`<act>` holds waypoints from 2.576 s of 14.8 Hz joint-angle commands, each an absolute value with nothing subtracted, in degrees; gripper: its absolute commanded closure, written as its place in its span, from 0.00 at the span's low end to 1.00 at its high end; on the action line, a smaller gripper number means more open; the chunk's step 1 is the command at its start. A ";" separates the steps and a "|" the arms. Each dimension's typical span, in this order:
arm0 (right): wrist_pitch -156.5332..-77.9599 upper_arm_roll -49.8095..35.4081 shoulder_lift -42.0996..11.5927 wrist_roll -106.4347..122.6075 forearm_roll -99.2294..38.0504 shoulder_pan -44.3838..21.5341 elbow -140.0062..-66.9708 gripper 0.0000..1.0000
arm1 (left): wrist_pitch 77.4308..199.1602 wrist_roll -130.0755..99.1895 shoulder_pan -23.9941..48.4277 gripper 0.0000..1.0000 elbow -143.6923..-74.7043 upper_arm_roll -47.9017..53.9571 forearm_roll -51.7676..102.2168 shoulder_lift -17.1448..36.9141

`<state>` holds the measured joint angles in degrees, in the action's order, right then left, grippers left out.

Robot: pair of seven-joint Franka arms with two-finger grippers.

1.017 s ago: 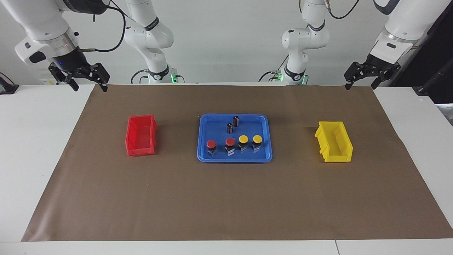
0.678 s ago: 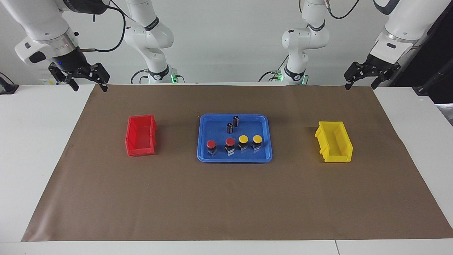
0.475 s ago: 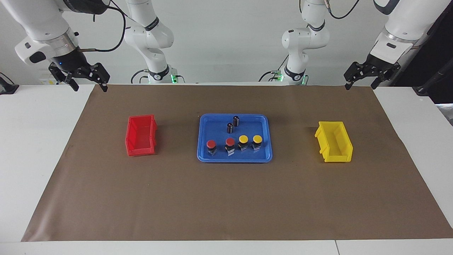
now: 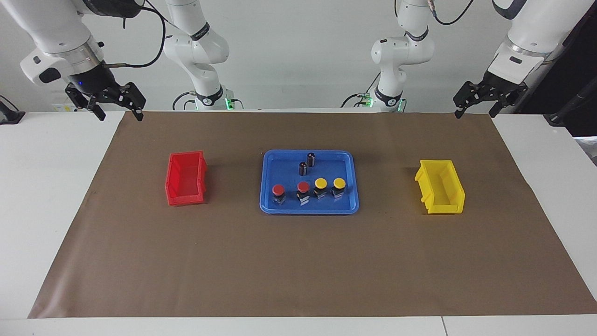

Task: Sort red and yellow buttons by color
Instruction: 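Reach the right gripper toward the red button farthest along the tray row, then grasp a red button with the right gripper and lift it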

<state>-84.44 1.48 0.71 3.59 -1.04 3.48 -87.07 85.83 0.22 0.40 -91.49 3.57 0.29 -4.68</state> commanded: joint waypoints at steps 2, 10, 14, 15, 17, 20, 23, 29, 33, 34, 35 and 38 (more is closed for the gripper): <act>-84.47 1.32 -4.02 -3.48 -1.41 -3.49 -83.16 0.00 | 86.05 0.97 0.00 0.00 -92.64 3.52 1.06 -5.98; -97.17 1.23 -19.94 -25.28 -1.76 -21.60 -73.82 0.00 | 85.70 0.79 -0.09 0.00 -92.64 3.52 1.05 -5.98; -111.23 1.14 -21.36 -29.88 -1.58 -26.54 -85.48 0.00 | 85.34 0.70 0.00 0.00 -92.72 3.52 1.05 -6.06; -114.05 1.14 -21.27 -30.06 -1.50 -27.15 -88.04 0.00 | 85.43 0.70 -0.09 0.00 -92.64 3.52 1.05 -6.06; -118.54 1.23 -21.71 -30.15 -1.41 -29.09 -92.18 0.00 | 85.34 0.70 0.00 0.00 -92.64 3.52 1.05 -6.06; -121.99 1.23 -22.76 -29.97 -0.53 -29.44 -95.01 0.03 | 85.34 0.70 -0.09 0.00 -92.64 3.52 1.06 -6.06; -121.90 1.14 -22.76 -29.36 0.00 -29.27 -95.36 0.09 | 85.34 0.70 -0.09 0.00 -92.64 3.52 1.05 -6.06; -126.55 1.05 -21.53 -29.18 0.00 -29.27 -101.15 0.16 | 85.60 0.88 0.09 0.00 -92.64 3.60 1.05 -6.06; -126.91 1.05 -21.53 -29.18 0.00 -29.44 -102.04 0.19 | 85.61 0.44 -0.09 0.00 -92.29 3.51 1.14 -6.15; -126.91 0.97 -21.53 -29.18 0.00 -29.44 -102.04 0.20 | 85.61 0.35 -0.09 0.00 -92.29 3.52 1.06 -6.15; -126.65 0.97 -21.53 -29.18 0.00 -29.44 -102.04 0.23 | 85.78 0.44 -0.09 0.00 -92.29 3.52 1.05 -6.15; -125.86 0.97 -21.36 -29.00 0.00 -29.44 -102.13 0.23 | 86.04 0.53 -0.09 0.00 -92.29 3.52 1.05 -6.15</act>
